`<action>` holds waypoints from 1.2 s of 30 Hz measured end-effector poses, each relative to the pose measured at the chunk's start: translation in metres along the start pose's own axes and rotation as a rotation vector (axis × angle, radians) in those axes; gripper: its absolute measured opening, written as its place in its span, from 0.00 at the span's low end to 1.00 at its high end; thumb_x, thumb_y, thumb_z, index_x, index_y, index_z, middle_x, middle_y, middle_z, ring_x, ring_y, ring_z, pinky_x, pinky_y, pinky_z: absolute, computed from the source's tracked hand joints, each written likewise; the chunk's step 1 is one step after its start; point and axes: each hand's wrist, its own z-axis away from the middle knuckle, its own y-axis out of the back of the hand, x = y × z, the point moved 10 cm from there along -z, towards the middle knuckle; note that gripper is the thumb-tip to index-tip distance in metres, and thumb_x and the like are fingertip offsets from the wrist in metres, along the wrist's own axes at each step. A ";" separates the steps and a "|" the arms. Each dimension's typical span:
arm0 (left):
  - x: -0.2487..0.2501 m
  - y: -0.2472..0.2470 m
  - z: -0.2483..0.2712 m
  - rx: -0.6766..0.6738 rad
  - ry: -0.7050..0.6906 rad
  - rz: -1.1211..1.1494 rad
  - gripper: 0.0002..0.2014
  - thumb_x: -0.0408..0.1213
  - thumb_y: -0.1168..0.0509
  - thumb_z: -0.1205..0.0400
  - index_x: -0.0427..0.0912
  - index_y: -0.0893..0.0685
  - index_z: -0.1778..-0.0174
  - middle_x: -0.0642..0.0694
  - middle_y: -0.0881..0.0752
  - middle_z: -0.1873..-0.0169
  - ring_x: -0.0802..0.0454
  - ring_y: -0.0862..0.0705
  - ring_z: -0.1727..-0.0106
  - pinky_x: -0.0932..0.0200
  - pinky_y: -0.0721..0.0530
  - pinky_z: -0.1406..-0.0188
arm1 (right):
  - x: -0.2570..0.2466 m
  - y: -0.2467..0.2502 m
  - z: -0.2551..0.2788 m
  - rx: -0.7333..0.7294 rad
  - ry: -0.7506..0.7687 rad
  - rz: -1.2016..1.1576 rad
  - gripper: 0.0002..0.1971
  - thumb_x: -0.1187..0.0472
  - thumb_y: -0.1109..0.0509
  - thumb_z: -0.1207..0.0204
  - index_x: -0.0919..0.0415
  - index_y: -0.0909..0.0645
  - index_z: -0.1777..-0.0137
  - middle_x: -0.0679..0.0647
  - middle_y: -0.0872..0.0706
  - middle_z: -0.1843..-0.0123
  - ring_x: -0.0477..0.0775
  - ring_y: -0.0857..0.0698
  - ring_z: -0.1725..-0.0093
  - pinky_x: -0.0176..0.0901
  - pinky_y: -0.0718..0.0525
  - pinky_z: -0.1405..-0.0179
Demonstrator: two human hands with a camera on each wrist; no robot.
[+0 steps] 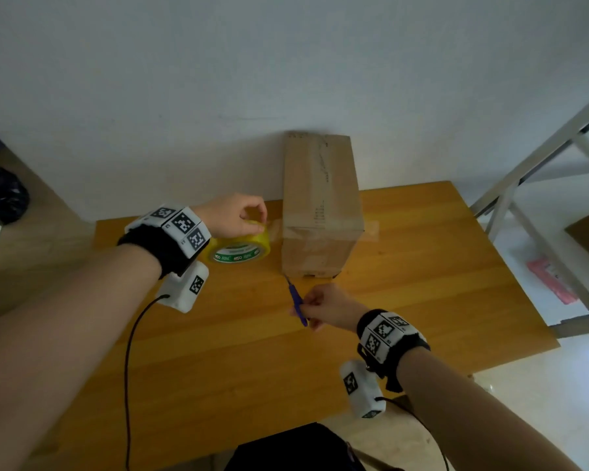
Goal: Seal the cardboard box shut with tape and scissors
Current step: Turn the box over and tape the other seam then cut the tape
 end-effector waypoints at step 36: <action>0.005 0.000 0.010 0.098 0.052 -0.005 0.10 0.40 0.34 0.20 0.42 0.20 0.46 0.51 0.20 0.66 0.51 0.20 0.66 0.62 0.24 0.67 | -0.051 0.002 0.020 0.128 0.224 -0.394 0.10 0.56 0.30 0.22 0.64 0.20 0.55 0.53 0.17 0.66 0.45 0.21 0.75 0.34 0.19 0.74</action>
